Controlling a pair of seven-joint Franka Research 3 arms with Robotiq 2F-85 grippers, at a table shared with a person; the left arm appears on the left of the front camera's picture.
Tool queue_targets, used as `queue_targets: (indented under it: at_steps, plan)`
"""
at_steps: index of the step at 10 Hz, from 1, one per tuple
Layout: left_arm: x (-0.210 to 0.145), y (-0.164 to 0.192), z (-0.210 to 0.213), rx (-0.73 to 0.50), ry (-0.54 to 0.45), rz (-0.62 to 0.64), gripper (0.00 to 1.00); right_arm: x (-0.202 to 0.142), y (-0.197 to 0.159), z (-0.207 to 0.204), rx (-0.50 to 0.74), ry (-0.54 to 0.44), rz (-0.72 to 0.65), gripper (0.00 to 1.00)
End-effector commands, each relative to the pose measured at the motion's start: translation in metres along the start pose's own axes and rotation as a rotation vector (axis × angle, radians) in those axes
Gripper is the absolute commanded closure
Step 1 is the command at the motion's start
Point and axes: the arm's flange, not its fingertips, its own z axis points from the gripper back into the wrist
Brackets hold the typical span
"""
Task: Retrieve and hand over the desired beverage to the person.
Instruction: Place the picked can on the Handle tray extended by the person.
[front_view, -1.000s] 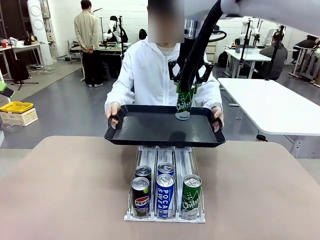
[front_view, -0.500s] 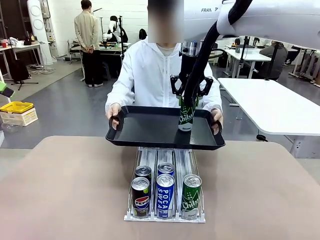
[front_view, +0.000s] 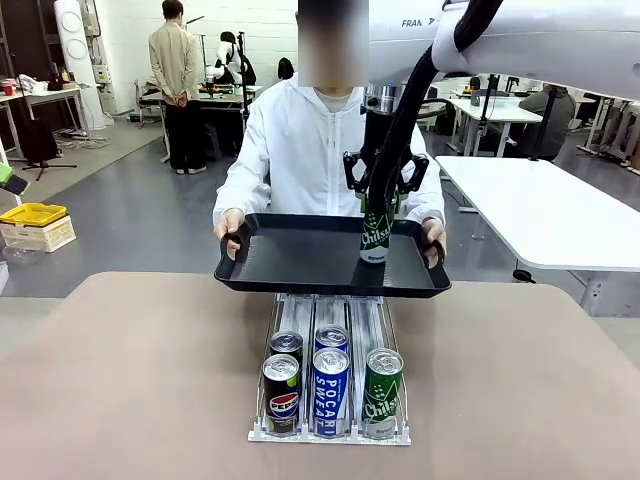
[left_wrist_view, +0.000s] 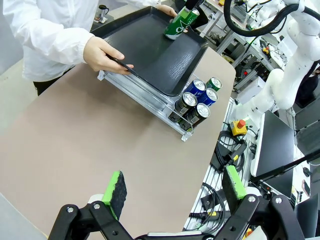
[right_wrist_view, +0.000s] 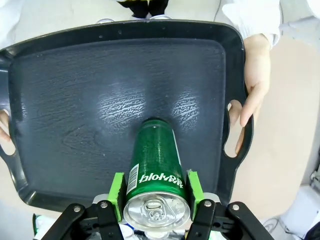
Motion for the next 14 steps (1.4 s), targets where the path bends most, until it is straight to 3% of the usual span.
queue_targets:
  at_steps: [1, 3, 6, 8, 12, 14]
  plan:
    - [0.002, -0.002, 0.002, -0.009, -0.007, 0.0, 0.0, 0.001, 0.001, 0.003, 0.007, 0.028, 0.009, 0.22]
    - [0.002, -0.002, 0.002, -0.009, -0.007, 0.0, 0.0, 0.0, 0.001, 0.004, 0.006, 0.029, 0.009, 0.02]
    - [0.002, -0.002, 0.002, -0.009, -0.007, 0.0, 0.0, -0.003, 0.002, 0.005, 0.008, 0.031, 0.016, 0.0]
    - [0.002, -0.002, 0.002, -0.009, -0.007, 0.0, 0.0, -0.022, 0.004, 0.016, -0.022, 0.009, 0.01, 0.0]
    - [0.002, -0.002, 0.002, -0.009, -0.007, 0.0, 0.0, -0.136, -0.036, 0.113, 0.042, 0.002, -0.08, 0.0]
    - [0.002, -0.002, 0.002, -0.009, -0.007, 0.0, 0.0, -0.193, -0.065, 0.106, 0.071, 0.003, -0.036, 0.0]
